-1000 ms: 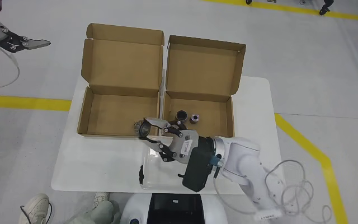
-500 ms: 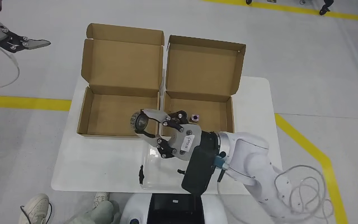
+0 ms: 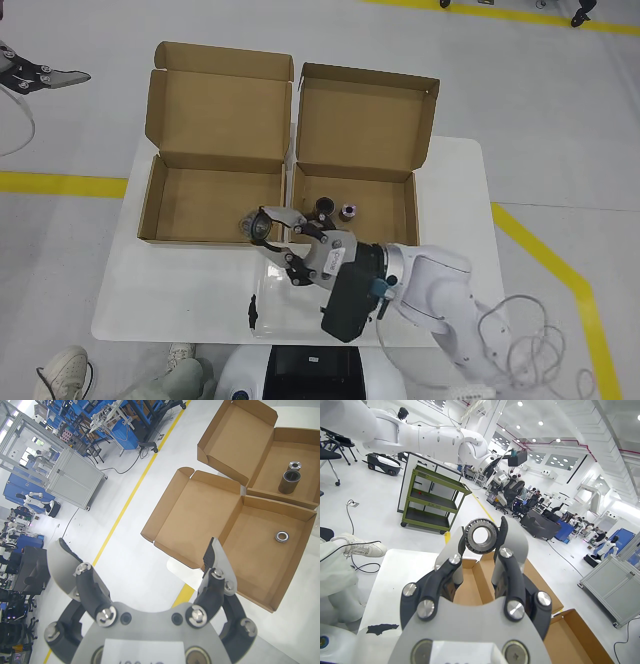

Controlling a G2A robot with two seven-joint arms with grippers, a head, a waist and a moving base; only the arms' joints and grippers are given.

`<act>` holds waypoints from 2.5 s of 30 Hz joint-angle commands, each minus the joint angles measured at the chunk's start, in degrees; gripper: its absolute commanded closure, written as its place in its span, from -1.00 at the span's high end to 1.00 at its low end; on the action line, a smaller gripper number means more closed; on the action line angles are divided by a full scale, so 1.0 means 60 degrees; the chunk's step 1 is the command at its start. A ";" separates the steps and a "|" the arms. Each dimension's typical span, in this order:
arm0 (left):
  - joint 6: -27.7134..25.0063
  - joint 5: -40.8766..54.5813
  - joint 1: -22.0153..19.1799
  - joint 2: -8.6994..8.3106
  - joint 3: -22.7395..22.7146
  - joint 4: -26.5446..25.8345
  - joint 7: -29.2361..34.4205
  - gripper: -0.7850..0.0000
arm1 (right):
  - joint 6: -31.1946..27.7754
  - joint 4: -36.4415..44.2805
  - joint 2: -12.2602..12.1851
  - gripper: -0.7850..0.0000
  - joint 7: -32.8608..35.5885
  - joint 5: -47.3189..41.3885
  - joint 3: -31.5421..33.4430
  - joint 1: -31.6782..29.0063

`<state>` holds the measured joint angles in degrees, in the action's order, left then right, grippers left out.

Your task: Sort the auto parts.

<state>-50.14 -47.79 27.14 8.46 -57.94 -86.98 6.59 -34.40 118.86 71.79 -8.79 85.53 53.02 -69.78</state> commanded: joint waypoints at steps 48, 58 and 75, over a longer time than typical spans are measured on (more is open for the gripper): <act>0.0000 0.0000 0.0000 0.0000 0.0000 0.0000 0.0000 1.00 | 0.1429 -0.7275 0.2006 -1.00 0.3668 -0.2501 -0.3580 0.4204; 0.0000 0.0000 0.0000 0.0000 0.0000 0.0000 0.0000 1.00 | 0.1881 -0.9354 0.2819 -1.00 0.3529 -0.2801 -0.4286 0.4890; 0.0000 0.0000 0.0000 0.0000 0.0000 0.0000 0.0000 1.00 | 0.2364 -1.1413 0.4112 -0.98 0.3961 -0.3124 -0.4902 0.5665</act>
<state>-50.14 -47.79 27.14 8.46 -57.94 -86.98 6.59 -20.43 50.85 96.16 14.82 66.68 23.69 -35.93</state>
